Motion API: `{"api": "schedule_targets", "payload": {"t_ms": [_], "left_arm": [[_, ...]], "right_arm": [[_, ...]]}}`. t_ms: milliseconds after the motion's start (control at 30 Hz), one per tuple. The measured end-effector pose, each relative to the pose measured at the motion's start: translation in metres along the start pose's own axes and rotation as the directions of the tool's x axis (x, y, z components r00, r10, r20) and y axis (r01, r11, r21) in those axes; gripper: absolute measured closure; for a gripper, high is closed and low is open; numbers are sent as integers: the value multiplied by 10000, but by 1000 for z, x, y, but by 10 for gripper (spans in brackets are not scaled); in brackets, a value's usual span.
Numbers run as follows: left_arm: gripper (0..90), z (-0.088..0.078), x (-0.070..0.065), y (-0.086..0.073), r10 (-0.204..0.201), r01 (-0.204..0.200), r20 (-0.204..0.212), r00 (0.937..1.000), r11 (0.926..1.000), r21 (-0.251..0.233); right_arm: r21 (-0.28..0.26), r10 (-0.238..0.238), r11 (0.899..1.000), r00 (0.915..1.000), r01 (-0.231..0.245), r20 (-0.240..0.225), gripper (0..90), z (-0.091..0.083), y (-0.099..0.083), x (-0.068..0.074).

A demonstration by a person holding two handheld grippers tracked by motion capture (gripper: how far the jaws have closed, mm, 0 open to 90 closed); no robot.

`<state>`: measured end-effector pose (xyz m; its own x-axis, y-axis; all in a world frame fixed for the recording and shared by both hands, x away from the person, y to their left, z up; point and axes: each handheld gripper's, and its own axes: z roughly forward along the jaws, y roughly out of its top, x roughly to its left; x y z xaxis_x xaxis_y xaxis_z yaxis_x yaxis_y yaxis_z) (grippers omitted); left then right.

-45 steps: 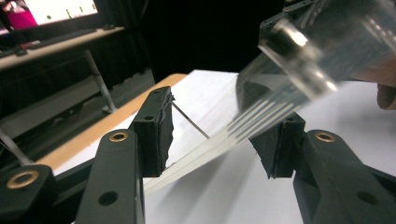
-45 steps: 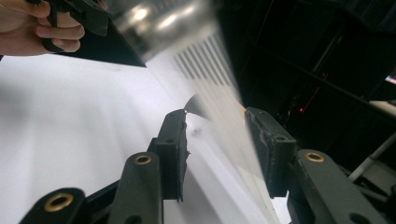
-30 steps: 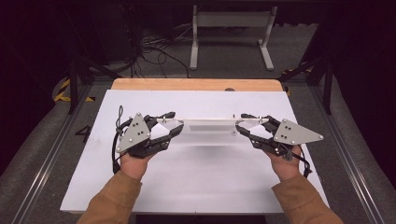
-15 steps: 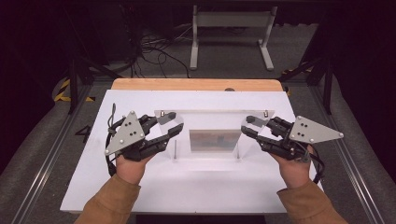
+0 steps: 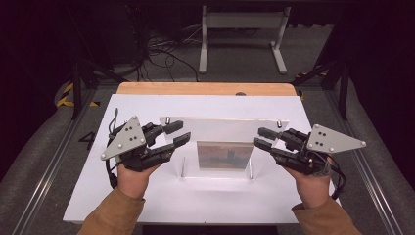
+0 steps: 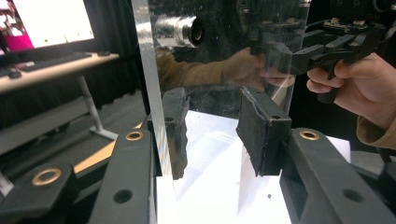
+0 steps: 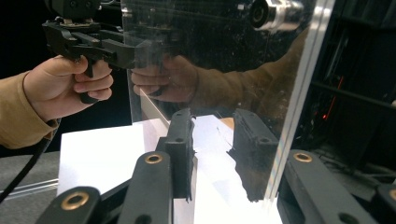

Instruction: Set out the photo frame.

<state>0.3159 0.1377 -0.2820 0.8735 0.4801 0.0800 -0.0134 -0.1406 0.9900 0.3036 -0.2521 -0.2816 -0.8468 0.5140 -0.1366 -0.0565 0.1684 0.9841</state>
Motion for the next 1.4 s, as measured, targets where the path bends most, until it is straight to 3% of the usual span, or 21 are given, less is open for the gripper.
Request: {"api": "schedule_targets", "payload": {"t_ms": [400,600,700,833,1033,1400], "left_arm": [[591,9,9,2,-423,424,-111,9990,9990,160],[568,13,14,1,-487,493,-364,9981,9987,141],[508,16,15,0,-421,434,-708,9966,9989,165],[377,18,19,-5,-699,715,-862,9938,9973,154],[367,20,28,-10,-1173,1177,-515,9918,9930,45],[294,26,37,-20,-1526,1571,-790,9851,9862,531]], "right_arm": [[103,517,9986,9987,-517,3,639,6,-1,-13],[133,202,9997,9993,-206,303,585,13,-2,-19],[180,18,9998,9979,-30,650,524,14,-4,-20],[61,499,9987,9963,-505,698,437,15,-10,-28],[142,652,9977,9951,-664,743,407,19,-18,-35],[254,871,9956,9917,-899,950,346,17,-21,-38]]}}
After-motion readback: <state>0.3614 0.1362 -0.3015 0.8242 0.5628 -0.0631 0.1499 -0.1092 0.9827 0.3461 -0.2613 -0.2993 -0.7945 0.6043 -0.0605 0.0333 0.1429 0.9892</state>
